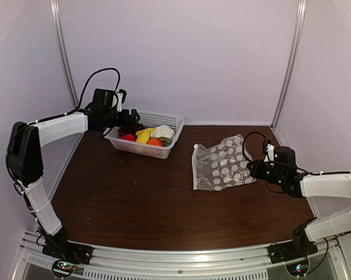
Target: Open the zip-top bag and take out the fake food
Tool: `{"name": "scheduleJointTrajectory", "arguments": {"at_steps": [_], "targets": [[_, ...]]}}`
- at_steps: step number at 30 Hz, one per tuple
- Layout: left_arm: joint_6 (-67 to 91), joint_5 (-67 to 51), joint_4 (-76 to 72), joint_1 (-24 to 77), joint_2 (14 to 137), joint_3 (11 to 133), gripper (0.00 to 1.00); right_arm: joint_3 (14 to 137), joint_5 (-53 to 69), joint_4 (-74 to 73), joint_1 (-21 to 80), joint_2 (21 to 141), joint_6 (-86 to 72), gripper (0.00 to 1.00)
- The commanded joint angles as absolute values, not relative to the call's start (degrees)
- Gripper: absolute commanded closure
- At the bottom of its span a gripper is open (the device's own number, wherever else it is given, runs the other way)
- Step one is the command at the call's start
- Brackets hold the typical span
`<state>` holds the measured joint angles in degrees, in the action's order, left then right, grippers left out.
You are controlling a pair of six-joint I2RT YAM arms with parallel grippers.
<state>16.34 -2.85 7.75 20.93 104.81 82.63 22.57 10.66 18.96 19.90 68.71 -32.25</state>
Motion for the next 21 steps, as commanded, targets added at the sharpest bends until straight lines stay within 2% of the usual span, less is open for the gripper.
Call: {"name": "scheduleJointTrajectory", "arguments": {"at_steps": [1, 11, 13, 14, 16, 21], "targets": [[25.2, 0.6, 10.7, 20.5, 101.6, 79.5, 0.02, 26.6, 10.8, 18.3, 17.1, 72.1, -29.5, 0.94], [30.2, -4.8, -3.0, 20.5, 85.7, 54.2, 0.02, 33.5, 13.1, 20.7, 13.1, 82.1, -25.7, 0.93], [29.9, -5.0, -3.7, 20.5, 82.6, 51.0, 0.02, 34.2, 13.5, 20.1, 12.9, 82.7, -25.2, 0.88], [29.8, -4.8, -3.6, 20.5, 81.4, 49.9, 0.02, 34.2, 13.5, 19.8, 12.8, 82.5, -25.1, 0.80], [29.1, -5.1, -3.3, 20.5, 79.6, 48.2, 0.02, 33.9, 13.1, 19.1, 12.5, 81.5, -24.9, 0.57], [28.8, -3.1, -1.7, 20.5, 76.4, 46.4, 0.02, 34.3, 12.6, 15.8, 11.4, 77.8, -23.6, 0.11]]}}
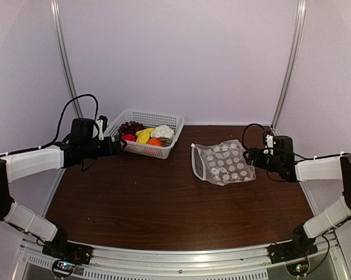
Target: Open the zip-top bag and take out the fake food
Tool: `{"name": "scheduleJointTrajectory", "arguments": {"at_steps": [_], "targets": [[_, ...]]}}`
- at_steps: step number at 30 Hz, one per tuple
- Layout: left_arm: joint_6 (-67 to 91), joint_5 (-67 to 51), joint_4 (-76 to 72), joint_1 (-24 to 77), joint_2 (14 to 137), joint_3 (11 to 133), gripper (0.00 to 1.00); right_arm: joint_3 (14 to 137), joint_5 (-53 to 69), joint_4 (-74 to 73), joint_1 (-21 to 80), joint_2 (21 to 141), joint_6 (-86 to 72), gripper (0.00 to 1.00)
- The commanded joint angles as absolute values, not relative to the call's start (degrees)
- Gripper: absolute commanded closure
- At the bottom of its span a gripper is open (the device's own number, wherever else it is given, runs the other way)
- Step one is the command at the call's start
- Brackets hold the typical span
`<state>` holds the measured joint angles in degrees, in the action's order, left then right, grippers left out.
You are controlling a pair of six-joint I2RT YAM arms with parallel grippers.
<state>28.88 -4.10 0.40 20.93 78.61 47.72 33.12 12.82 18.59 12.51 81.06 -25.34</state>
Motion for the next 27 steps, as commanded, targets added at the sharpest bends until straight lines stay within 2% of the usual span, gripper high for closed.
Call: {"name": "scheduleJointTrajectory", "arguments": {"at_steps": [1, 9, 17, 27], "targets": [[28.6, -2.7, -1.3, 20.5, 75.8, 46.5, 0.02, 34.6, 12.6, 14.9, 11.1, 77.0, -23.1, 0.03], [26.6, -1.6, 3.7, 20.5, 71.0, 49.0, 0.02, 38.3, 17.8, 7.5, 10.9, 68.9, -18.6, 0.00], [26.5, 5.6, 4.2, 20.6, 57.9, 42.1, 0.02, 32.4, 18.1, 2.8, 11.1, 49.8, -18.5, 0.00], [29.9, 8.1, 2.3, 20.6, 54.2, 37.1, 0.02, 24.3, 16.3, 0.4, 11.1, 33.3, -20.6, 0.01]]}}
